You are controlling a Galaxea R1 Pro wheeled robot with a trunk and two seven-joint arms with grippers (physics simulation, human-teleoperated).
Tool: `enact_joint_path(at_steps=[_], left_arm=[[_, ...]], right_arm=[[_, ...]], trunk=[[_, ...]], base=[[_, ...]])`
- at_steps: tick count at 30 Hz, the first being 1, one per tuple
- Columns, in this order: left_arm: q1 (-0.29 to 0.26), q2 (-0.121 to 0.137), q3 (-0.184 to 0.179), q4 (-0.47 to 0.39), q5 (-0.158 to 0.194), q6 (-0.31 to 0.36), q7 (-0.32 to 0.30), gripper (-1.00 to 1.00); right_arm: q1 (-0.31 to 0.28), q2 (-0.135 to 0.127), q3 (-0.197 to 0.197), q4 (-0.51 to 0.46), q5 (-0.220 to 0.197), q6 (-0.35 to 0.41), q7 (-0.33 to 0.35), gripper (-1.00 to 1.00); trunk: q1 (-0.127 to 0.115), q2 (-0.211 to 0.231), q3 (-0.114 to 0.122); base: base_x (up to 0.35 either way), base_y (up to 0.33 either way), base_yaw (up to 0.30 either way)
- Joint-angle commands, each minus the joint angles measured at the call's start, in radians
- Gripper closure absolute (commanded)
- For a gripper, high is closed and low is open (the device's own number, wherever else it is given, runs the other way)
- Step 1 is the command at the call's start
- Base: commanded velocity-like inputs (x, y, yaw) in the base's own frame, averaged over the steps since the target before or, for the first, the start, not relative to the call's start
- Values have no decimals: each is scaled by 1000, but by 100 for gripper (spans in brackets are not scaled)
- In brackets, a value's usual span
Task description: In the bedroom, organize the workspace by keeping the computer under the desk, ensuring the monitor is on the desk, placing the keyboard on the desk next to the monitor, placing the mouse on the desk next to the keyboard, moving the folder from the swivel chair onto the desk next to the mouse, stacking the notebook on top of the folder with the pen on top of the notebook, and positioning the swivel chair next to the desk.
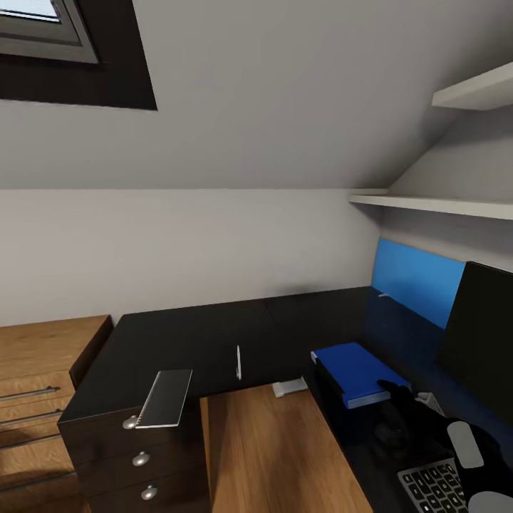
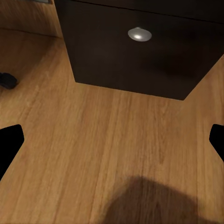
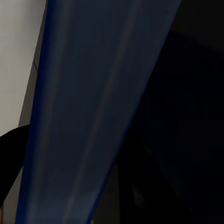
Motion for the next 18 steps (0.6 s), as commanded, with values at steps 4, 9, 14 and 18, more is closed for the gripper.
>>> enact_joint_path(at_steps=[4, 9, 14, 18], left_arm=[[0, 0, 2, 0, -6, -2, 3, -100], [-1, 2, 3, 0, -5, -2, 3, -100], [-1, 3, 4, 0, -4, -2, 3, -100], [-1, 3, 4, 0, -4, -2, 3, -100]], right_arm=[[-1, 0, -4, 0, 19, 3, 4, 100], [-1, 0, -4, 0, 19, 3, 3, 100], [-1, 0, -4, 0, 19, 3, 2, 100], [-1, 0, -4, 0, 19, 3, 2, 100]], trunk=[[0, -1, -1], [0, -1, -1], [0, -1, -1], [0, -1, -1]], base=[[0, 0, 0], [4, -27, 0], [52, -71, 0], [10, -12, 0]])
